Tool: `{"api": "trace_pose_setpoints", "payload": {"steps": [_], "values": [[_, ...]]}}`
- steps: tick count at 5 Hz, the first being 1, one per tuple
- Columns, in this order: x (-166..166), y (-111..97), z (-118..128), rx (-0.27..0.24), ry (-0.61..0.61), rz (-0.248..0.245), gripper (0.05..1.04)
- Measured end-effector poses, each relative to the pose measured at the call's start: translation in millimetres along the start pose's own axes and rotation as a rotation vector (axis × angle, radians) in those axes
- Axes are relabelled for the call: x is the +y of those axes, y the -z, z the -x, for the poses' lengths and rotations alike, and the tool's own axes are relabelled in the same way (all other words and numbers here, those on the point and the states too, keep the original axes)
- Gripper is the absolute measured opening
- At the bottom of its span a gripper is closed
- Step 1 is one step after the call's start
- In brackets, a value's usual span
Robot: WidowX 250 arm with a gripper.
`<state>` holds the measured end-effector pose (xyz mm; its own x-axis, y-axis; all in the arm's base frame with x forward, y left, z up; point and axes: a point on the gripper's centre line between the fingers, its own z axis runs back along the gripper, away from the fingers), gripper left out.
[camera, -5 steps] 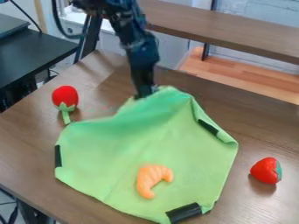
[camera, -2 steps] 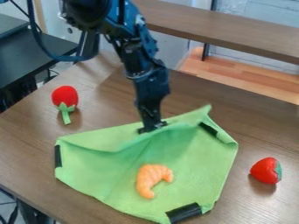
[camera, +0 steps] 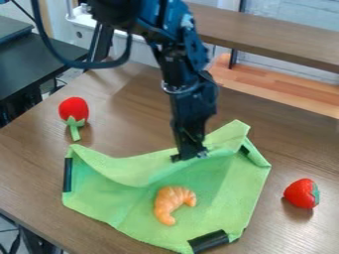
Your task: Fold the cloth from top left to bottom right
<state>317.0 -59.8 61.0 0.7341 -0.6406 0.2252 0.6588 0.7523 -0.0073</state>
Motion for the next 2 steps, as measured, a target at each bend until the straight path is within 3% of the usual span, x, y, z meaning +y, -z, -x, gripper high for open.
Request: {"api": "trace_pose_setpoints", "payload": {"steps": [2], "values": [[-30, 20, 13, 0.094, 0.03, -0.052, 0.068]]}}
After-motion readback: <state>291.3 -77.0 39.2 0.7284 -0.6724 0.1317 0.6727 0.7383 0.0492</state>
